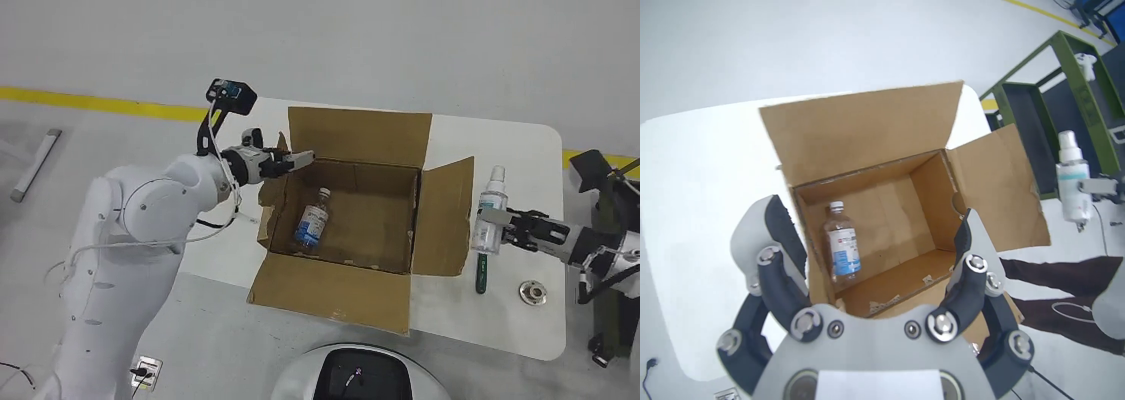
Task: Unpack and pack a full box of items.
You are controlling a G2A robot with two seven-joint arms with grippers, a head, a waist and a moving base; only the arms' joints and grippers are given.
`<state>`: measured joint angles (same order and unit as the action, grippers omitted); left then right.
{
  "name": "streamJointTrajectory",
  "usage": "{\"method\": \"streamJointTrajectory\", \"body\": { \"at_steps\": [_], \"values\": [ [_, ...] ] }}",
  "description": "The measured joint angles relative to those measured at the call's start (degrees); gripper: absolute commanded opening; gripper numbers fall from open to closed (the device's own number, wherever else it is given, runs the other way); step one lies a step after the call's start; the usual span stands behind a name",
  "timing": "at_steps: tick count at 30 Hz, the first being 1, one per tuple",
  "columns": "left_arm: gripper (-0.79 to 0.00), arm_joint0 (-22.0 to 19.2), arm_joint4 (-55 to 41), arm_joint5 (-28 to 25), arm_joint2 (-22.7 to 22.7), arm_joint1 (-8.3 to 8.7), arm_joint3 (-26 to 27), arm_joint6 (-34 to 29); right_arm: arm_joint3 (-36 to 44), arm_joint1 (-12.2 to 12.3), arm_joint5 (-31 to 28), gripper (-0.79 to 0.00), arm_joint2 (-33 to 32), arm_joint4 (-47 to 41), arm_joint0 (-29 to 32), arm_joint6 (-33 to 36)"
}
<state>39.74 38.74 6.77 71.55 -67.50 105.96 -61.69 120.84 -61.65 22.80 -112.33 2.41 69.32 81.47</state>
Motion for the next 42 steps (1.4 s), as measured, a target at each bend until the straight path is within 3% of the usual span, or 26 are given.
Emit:
{"method": "streamJointTrajectory", "body": {
  "at_steps": [7,18,21,24,30,34,42],
  "values": [
    [0.000,3.53,3.20,3.38,4.25,0.73,2.66,1.50,1.44,0.83,0.16,-0.785,9.87,0.55,-2.56,-0.92],
    [0.000,3.47,3.18,3.31,4.16,0.71,2.62,1.48,1.36,0.87,0.00,-0.785,10.47,0.94,-2.52,-1.32],
    [0.000,3.47,3.18,3.31,4.16,0.71,2.62,1.48,2.66,0.97,-0.20,-0.785,12.30,2.09,-1.51,-4.37],
    [0.000,3.47,3.18,3.31,4.16,0.71,2.62,1.48,2.62,0.87,2.34,-0.785,18.41,4.39,-3.56,-8.58],
    [0.000,3.47,3.18,3.31,4.16,0.71,2.62,1.48,-5.41,-0.09,8.30,-0.785,39.09,18.12,-15.65,-13.54],
    [0.000,3.47,3.18,3.31,4.16,0.71,2.62,1.48,-15.87,-2.20,13.05,-0.785,52.43,22.47,-24.03,-16.02],
    [0.000,3.47,3.18,3.31,4.16,0.71,2.62,1.48,-30.80,-6.97,19.60,-0.785,68.30,24.70,-34.99,-21.33]
  ]
}}
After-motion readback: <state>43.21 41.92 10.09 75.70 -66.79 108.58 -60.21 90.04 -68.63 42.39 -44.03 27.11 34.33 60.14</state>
